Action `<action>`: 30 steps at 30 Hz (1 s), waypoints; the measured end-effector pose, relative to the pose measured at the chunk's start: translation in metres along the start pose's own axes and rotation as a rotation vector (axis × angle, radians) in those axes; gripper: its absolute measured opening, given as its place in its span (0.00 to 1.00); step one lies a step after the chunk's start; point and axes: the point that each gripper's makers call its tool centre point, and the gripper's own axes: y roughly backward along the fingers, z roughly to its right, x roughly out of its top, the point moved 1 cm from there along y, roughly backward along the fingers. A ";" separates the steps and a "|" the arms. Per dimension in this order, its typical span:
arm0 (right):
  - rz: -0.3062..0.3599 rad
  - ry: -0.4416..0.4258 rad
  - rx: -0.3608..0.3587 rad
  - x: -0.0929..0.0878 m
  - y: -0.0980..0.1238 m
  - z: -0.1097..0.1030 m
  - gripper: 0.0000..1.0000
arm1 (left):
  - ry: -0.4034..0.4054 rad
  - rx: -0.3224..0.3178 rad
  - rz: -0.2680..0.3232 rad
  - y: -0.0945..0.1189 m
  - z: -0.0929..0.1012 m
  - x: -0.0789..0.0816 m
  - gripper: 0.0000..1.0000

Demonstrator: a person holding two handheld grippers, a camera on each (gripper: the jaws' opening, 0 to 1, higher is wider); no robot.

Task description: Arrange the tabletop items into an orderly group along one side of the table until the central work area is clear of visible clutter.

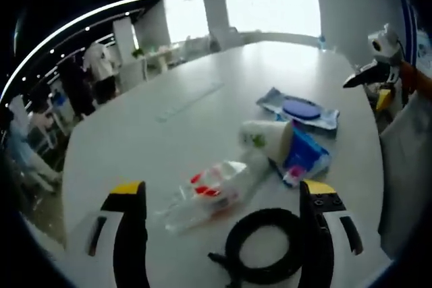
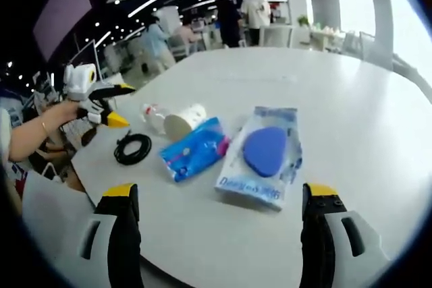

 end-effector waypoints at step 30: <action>-0.006 -0.017 -0.026 -0.002 0.002 0.007 0.99 | -0.305 -0.206 -0.184 -0.049 -0.003 -0.015 0.74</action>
